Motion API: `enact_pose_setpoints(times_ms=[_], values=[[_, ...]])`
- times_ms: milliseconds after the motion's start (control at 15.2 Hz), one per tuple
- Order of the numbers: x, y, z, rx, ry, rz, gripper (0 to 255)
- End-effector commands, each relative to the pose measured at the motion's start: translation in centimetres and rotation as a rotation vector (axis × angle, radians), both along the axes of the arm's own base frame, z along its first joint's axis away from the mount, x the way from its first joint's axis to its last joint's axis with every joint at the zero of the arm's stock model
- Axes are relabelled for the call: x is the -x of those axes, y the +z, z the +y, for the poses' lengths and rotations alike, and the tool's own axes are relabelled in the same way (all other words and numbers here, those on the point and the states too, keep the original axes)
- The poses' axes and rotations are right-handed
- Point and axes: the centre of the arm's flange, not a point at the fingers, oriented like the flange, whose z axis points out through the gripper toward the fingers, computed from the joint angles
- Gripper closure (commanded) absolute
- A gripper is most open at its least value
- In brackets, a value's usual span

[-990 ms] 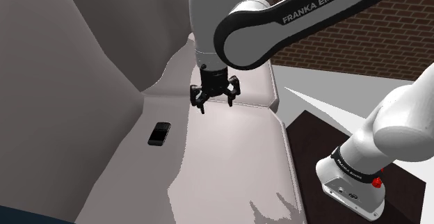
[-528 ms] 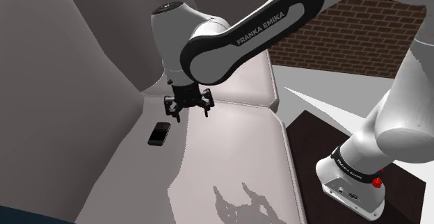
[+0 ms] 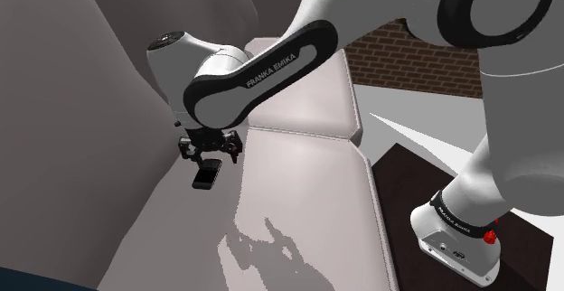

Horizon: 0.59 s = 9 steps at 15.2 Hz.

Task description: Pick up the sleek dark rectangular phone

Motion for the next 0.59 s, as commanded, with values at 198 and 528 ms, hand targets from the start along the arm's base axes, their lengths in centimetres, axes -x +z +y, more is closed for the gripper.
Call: enact_pose_setpoints(times_ms=[198, 528], values=[[-3.7, -3.1, 2.9, 0.019, -0.058, -0.007, 0], [-3.7, -5.8, 2.9, 0.019, -0.058, -0.007, 0]])
